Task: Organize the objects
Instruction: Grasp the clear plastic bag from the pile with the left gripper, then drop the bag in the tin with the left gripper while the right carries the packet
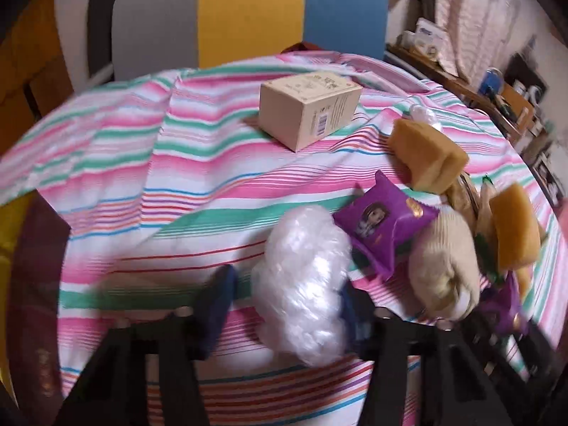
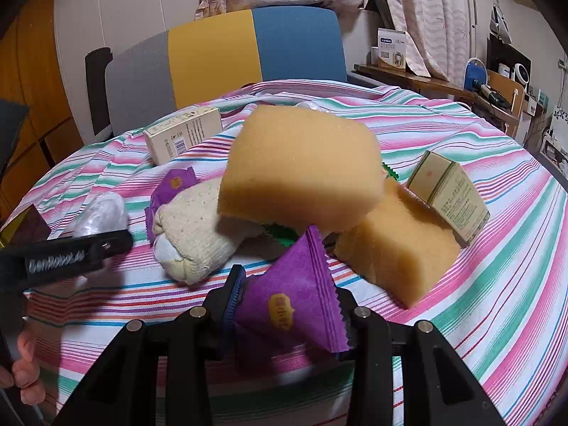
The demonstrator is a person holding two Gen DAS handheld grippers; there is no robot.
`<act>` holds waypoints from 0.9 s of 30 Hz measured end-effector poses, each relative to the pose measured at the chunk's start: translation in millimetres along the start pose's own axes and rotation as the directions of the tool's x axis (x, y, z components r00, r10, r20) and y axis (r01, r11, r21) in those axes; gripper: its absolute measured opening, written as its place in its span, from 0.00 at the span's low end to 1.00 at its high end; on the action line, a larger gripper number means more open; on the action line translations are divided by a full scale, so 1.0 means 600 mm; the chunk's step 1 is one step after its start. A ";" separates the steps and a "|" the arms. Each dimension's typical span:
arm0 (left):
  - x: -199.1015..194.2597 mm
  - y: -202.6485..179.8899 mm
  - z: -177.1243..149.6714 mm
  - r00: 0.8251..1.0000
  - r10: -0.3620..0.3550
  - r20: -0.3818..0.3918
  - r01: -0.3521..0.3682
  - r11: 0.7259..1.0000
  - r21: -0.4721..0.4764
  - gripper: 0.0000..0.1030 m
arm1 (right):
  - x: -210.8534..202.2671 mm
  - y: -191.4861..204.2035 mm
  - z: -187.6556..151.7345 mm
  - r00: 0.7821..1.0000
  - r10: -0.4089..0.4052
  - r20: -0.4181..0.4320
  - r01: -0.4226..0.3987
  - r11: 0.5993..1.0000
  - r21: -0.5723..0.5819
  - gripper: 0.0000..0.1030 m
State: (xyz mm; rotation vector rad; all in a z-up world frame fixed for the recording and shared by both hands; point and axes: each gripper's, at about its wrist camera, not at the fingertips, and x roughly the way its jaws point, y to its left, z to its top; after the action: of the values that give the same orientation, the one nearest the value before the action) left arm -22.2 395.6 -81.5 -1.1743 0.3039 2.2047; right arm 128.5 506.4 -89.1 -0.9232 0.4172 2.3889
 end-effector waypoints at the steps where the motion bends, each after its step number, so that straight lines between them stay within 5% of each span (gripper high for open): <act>1: -0.004 0.007 -0.007 1.000 -0.013 0.014 0.013 1.000 0.005 0.41 | 0.000 0.000 0.000 1.000 -0.001 0.000 0.001 1.000 0.000 0.39; 13: -0.051 0.077 -0.082 0.993 -0.097 0.066 0.102 0.992 -0.071 0.35 | 0.002 0.003 0.000 1.000 -0.017 0.002 0.017 1.000 -0.011 0.39; 27: -0.174 0.114 -0.159 0.974 -0.193 0.122 0.198 0.979 -0.038 0.33 | 0.001 0.007 -0.002 0.999 -0.032 0.002 0.032 0.999 -0.023 0.39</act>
State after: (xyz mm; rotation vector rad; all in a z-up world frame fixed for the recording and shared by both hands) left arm 43.0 254.5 -57.5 -1.0472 0.0804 2.1079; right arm 126.2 502.6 -89.8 -0.9312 0.3722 2.3701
